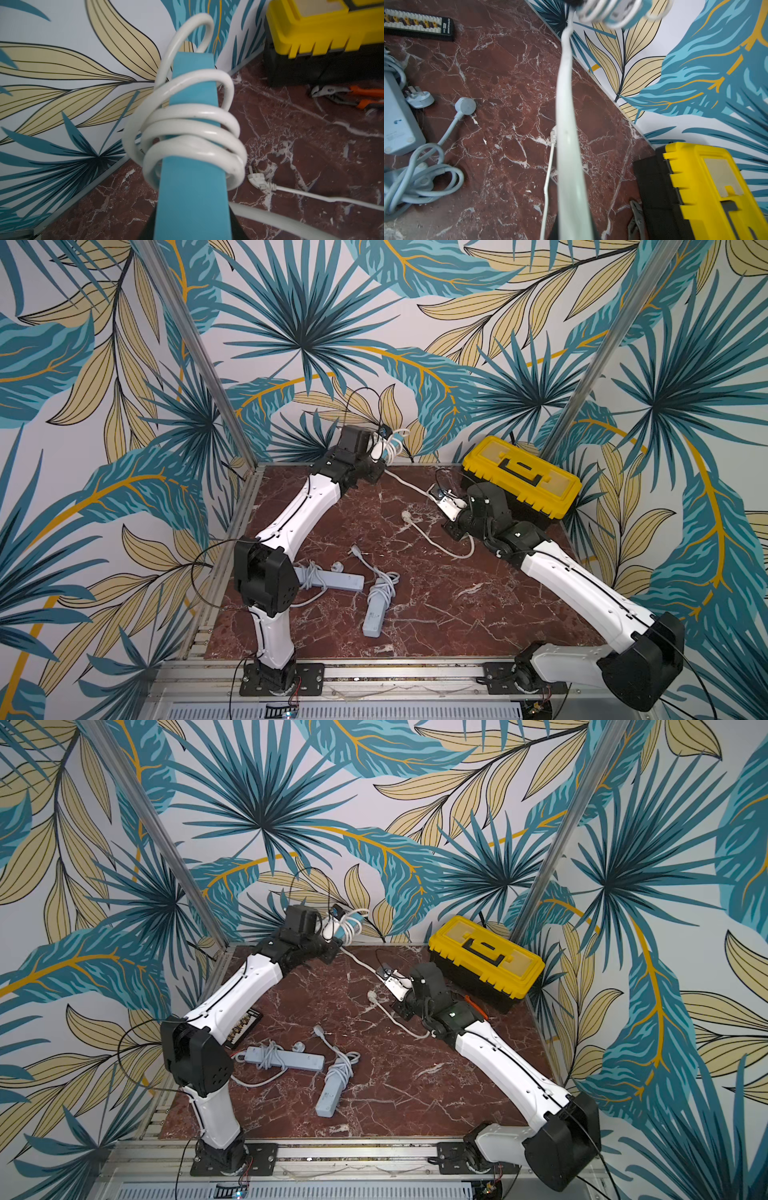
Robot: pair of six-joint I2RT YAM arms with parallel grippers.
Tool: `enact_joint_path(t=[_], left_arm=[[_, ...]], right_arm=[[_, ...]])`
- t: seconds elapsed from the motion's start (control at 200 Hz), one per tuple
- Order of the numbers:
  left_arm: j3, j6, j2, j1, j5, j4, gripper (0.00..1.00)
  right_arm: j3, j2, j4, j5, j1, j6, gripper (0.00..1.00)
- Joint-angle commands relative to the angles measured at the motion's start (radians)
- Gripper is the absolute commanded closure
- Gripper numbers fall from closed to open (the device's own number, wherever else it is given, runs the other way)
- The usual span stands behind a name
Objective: Wrap the cord around the power strip
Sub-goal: Wrap the power cord around the power strip.
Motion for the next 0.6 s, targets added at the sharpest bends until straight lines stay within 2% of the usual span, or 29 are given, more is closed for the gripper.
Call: enact_joint_path(t=[0.0, 0.21, 0.426, 0.591], left_arm=[[-0.050, 0.161, 0.000, -0.011, -0.146, -0.005, 1.00], [-0.197, 0.167, -0.085, -0.089, 0.053, -0.029, 1.00], [-0.317, 0.142, -0.211, -0.138, 0.329, -0.094, 1.00], [-0.376, 0.120, -0.297, -0.168, 0.637, -0.135, 1.00]], right_arm=[[0.109, -0.024, -0.147, 0.046, -0.002, -0.118, 1.00], [0.306, 0.086, -0.231, 0.095, -0.014, -0.203, 1.00], [0.482, 0.229, -0.260, -0.015, -0.085, -0.190, 1.00], [0.628, 0.354, -0.262, -0.174, -0.170, -0.151, 1.00]])
